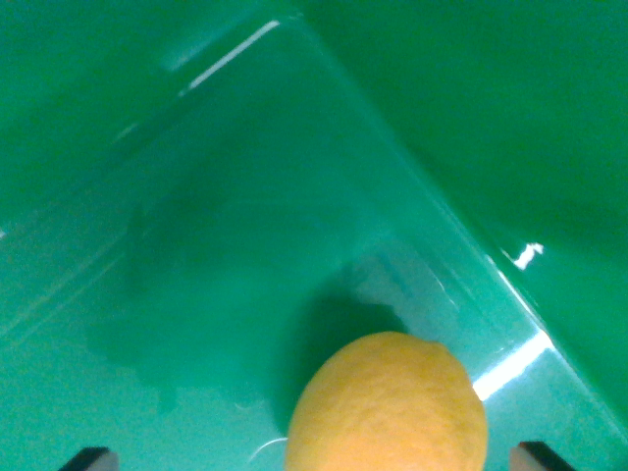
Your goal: Pick fruit
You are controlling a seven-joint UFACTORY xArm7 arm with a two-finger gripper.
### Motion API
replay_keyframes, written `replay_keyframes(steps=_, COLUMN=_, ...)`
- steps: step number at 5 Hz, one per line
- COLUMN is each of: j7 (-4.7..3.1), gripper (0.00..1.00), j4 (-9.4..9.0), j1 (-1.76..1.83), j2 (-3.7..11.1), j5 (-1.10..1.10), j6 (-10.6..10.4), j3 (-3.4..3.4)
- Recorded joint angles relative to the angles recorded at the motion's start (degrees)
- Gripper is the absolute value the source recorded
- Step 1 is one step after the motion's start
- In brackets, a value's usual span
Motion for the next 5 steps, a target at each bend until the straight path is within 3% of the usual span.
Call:
replay_keyframes(steps=1, j7=0.0, gripper=0.0, j4=0.0, j1=0.0, j2=0.0, j5=0.0, j6=0.0, j3=0.0)
replay_keyframes(steps=2, j7=1.38, gripper=0.0, j4=-1.09, j1=-0.49, j2=0.62, j5=-0.42, j6=-1.5, j3=-0.16)
replay_keyframes(steps=3, j7=1.38, gripper=0.0, j4=-1.09, j1=-0.49, j2=0.62, j5=-0.42, j6=-1.5, j3=-0.16)
replay_keyframes(steps=4, j7=2.46, gripper=0.0, j4=-1.94, j1=-0.88, j2=1.1, j5=-0.75, j6=-2.6, j3=-0.29)
replay_keyframes(steps=5, j7=2.46, gripper=0.0, j4=-1.94, j1=-0.88, j2=1.1, j5=-0.75, j6=-2.6, j3=-0.29)
